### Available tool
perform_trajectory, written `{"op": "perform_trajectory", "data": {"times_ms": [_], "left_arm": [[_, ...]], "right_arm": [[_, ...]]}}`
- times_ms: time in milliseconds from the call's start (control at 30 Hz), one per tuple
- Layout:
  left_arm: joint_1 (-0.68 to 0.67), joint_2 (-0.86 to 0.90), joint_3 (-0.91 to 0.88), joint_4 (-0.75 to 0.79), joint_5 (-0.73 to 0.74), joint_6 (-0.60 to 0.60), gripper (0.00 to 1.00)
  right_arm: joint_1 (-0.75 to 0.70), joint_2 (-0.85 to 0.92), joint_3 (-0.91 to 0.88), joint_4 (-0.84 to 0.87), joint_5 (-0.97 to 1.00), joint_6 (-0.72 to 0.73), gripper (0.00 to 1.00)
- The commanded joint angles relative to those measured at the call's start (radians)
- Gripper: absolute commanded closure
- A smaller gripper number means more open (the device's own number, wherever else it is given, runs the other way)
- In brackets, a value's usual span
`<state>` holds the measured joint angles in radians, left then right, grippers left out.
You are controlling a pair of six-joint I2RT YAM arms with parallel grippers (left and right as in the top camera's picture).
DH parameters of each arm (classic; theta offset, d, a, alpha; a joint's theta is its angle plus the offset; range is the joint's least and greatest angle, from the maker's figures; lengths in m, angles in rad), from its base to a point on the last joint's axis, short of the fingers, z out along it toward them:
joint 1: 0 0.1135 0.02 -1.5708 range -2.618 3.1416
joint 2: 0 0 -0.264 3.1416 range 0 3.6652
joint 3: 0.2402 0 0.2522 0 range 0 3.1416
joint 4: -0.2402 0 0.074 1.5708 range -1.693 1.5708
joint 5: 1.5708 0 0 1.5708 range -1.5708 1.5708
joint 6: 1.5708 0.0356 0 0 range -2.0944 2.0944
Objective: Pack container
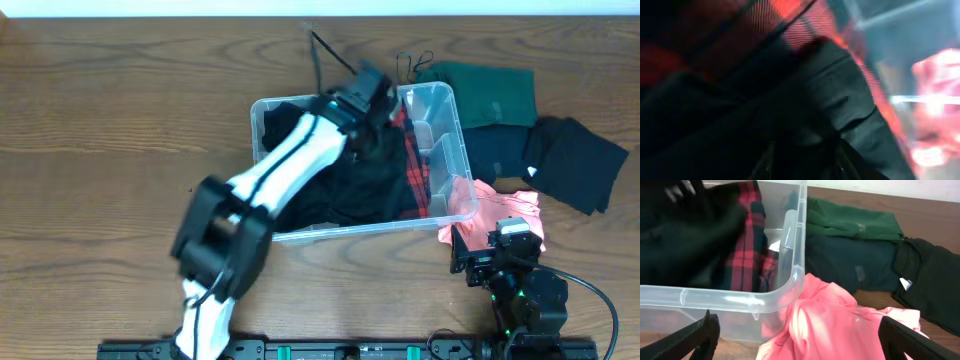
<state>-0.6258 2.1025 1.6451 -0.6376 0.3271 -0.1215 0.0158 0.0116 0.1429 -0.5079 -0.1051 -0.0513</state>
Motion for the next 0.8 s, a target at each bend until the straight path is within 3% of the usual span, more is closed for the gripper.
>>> {"op": "perform_trajectory", "data": {"times_ms": [0, 300, 467, 567, 767], "left_arm": [[0.015, 0.080, -0.017, -0.054, -0.006, 0.040, 0.60], [0.122, -0.079, 0.038, -0.264, -0.006, 0.042, 0.59], [0.187, -0.261, 0.042, -0.306, -0.030, 0.074, 0.45], [0.235, -0.335, 0.042, -0.365, -0.060, 0.068, 0.42], [0.333, -0.357, 0.029, -0.591, -0.256, -0.153, 0.42]], "right_arm": [[-0.008, -0.006, -0.003, -0.001, -0.008, 0.013, 0.01], [-0.008, -0.006, -0.003, -0.001, -0.008, 0.013, 0.01], [-0.008, -0.006, -0.003, -0.001, -0.008, 0.013, 0.01], [-0.008, -0.006, -0.003, -0.001, -0.008, 0.013, 0.01], [-0.008, -0.006, -0.003, -0.001, -0.007, 0.013, 0.01]]}}
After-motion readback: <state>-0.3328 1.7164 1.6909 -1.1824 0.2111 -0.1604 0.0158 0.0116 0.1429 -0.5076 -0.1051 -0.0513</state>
